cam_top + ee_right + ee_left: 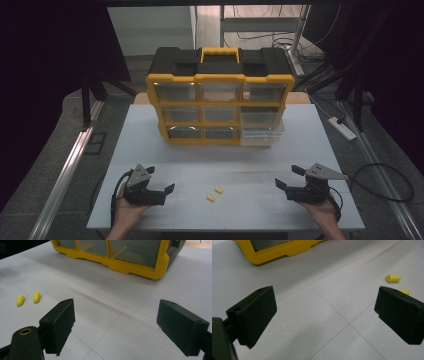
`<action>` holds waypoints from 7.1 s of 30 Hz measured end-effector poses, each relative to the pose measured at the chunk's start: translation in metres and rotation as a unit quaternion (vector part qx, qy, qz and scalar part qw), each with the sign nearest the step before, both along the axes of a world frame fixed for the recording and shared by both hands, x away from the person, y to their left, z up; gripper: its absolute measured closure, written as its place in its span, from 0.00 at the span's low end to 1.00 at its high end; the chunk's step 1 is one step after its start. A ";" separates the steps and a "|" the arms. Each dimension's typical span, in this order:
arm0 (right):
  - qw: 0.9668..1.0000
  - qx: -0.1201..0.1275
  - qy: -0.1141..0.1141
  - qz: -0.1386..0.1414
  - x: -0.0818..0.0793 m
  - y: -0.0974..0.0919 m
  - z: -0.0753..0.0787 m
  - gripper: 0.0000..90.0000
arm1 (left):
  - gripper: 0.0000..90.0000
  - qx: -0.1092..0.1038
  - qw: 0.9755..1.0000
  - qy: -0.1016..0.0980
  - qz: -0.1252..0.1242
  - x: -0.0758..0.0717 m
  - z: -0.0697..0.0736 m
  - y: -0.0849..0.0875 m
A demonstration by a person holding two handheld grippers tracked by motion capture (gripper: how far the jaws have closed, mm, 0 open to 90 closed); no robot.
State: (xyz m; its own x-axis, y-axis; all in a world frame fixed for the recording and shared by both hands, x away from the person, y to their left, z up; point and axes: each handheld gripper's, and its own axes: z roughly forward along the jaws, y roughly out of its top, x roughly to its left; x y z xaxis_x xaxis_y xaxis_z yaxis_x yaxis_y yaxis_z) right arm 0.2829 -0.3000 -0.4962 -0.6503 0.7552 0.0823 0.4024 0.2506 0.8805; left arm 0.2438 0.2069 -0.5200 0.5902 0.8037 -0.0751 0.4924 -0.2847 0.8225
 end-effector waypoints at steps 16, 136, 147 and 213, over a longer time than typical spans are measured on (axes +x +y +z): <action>1.000 -0.009 0.004 -0.004 0.000 0.001 -0.001 0.18 | 0.05 0.000 1.000 -0.002 -0.009 -0.002 0.001 0.000; 0.940 -0.231 0.097 0.230 0.024 0.205 -0.019 0.69 | 0.06 0.006 1.000 0.005 -0.023 0.000 -0.001 -0.007; 0.944 -0.210 0.100 0.232 0.025 0.199 -0.015 0.89 | 0.06 0.008 1.000 0.003 -0.021 -0.001 -0.001 -0.006; 0.987 0.028 -0.110 0.115 0.020 0.110 0.111 0.89 | 0.06 0.020 0.999 0.003 -0.025 -0.001 -0.002 -0.008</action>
State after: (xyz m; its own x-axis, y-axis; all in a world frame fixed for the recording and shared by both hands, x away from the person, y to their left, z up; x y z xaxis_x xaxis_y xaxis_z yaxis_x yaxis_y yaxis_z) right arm 0.3028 -0.1903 -0.3855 -0.8105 0.5841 -0.0429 0.1383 0.2621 0.9551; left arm 0.2430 0.1990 -0.5225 0.6292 0.7758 -0.0478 0.4816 -0.3408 0.8074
